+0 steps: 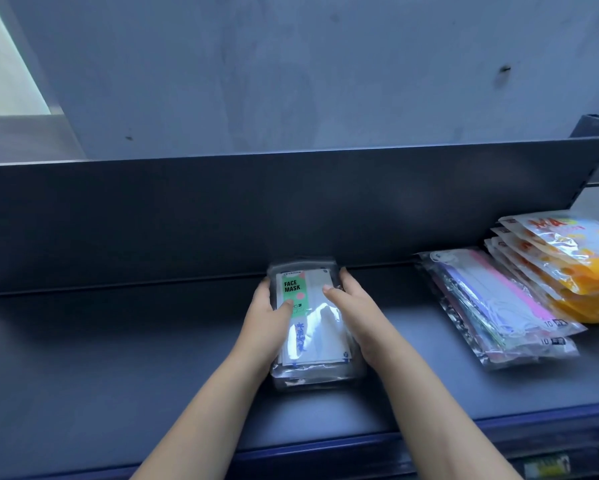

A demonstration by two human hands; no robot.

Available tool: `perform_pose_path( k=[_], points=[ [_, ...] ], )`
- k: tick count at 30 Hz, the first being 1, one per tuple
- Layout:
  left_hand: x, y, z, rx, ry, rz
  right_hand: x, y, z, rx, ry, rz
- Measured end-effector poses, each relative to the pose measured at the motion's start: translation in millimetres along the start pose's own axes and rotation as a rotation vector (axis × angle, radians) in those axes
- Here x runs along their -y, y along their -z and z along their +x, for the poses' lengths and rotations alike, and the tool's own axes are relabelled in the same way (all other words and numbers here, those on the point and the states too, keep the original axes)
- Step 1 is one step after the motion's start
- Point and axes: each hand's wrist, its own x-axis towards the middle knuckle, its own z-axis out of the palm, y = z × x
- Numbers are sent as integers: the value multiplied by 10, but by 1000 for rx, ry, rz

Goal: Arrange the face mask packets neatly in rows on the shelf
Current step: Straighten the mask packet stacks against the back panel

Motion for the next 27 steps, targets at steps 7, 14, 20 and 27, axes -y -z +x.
perform_pose_path(
  k=[7, 14, 20, 27],
  points=[
    [-16, 2, -9, -32, -42, 24, 17, 25, 58, 34, 21, -88],
    [28, 61, 29, -55, -26, 37, -90, 24, 81, 75, 46, -97],
    [0, 112, 30, -82, -65, 190, -1, -28, 6, -22, 186, -602],
    [-17, 217, 9, -142, -384, 1025, 83, -158, -159, -160, 431, -1170]
  ],
)
